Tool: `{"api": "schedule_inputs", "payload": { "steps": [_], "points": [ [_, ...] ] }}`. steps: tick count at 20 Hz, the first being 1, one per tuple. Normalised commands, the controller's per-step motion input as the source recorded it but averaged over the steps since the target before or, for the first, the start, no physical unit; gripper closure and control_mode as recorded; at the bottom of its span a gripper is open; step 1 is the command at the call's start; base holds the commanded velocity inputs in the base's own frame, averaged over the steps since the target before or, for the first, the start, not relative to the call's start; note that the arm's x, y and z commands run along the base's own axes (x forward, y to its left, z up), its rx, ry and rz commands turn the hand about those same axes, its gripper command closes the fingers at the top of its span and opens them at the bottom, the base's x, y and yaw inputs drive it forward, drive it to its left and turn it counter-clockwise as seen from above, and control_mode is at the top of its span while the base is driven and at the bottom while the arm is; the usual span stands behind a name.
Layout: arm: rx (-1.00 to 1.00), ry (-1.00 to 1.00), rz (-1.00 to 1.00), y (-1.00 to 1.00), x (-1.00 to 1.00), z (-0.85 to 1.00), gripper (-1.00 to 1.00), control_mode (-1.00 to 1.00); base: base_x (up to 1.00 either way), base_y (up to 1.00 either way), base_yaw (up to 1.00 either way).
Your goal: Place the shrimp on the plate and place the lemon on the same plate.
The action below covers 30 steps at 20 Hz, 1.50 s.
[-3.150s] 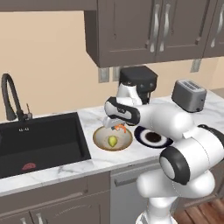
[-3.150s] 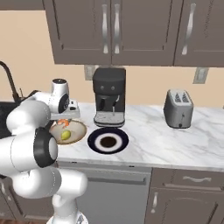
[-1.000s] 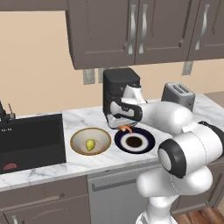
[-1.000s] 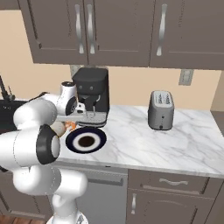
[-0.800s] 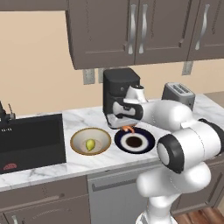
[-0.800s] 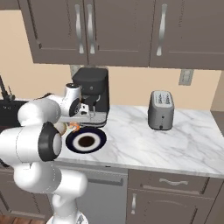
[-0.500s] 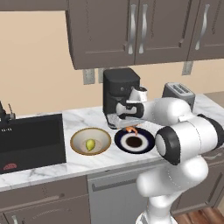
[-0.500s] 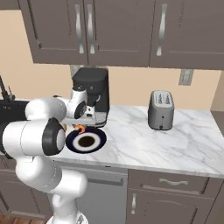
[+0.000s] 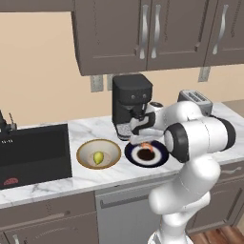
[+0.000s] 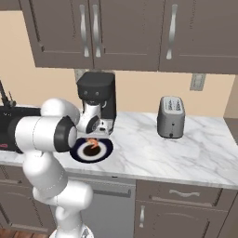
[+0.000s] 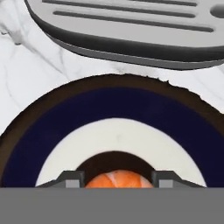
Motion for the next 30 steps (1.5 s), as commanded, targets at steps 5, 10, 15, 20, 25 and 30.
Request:
{"api": "schedule_inputs", "payload": {
  "steps": [5,10,15,20,25,30],
  "points": [
    [0.0,0.0,0.0,-0.19,-0.01,-0.29,1.0,-1.0,0.0,0.0,0.0],
    [0.0,0.0,-0.01,-0.17,0.0,-0.18,1.0,-1.0,0.0,0.0,0.0],
    [0.0,0.0,-0.04,-0.05,-0.01,-0.15,1.0,-1.0,0.0,0.0,0.0],
    [0.0,0.0,-0.04,-0.02,0.0,-0.2,1.0,-1.0,0.0,0.0,0.0],
    [0.0,0.0,-0.01,0.0,-0.02,-0.09,1.0,-1.0,0.0,0.0,0.0],
    [0.0,-0.05,0.0,0.07,-0.21,-0.04,-1.0,-1.0,0.0,0.0,0.0]
  ]
}}
